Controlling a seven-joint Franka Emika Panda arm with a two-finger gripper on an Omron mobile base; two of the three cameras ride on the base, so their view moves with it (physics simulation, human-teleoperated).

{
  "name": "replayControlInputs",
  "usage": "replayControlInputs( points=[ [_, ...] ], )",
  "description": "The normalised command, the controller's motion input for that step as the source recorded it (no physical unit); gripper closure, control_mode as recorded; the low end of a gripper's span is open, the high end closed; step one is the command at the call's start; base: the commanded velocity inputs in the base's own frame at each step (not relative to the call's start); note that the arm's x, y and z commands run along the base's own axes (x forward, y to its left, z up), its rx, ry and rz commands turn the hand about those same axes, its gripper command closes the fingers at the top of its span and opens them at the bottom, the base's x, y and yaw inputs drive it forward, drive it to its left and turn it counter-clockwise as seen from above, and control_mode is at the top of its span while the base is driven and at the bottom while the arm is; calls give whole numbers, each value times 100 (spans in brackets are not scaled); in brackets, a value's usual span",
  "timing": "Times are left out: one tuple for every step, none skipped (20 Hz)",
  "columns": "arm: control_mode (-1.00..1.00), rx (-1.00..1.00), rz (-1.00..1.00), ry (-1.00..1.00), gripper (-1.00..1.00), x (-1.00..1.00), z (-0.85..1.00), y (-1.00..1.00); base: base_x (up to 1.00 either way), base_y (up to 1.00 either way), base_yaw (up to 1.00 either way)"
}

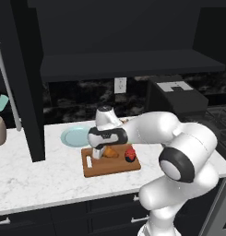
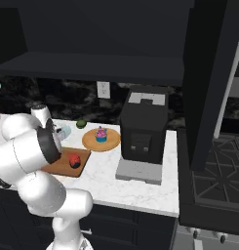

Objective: From the different types of pastries on the counter, select a croissant and place it on the cutting board. Then retrieve a jar of jam from the cabinet and place it alongside the croissant on the cutting board.

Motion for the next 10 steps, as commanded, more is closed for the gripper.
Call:
replayControlInputs(
  points=[
    [-100,9,-7,-1,100,-46,-19,0,0,0,0],
    [-100,6,-7,-3,100,-37,-38,0,0,0,0],
    [-100,5,-7,-5,100,-41,-33,0,0,0,0],
    [-100,3,-6,-7,100,-37,-31,0,0,0,0],
    [-100,3,-4,-6,100,-21,-24,0,0,0,0],
    [-100,3,-3,-5,100,-14,-26,-6,0,0,0],
    [-100,2,-1,-2,100,-2,-31,-10,0,0,0],
    [-100,0,-1,-5,100,-1,-31,-10,0,0,0],
    [-100,1,0,-5,100,-6,-31,-9,0,0,0],
    [-100,1,0,-3,100,-3,-32,-8,0,0,0]
  ],
)
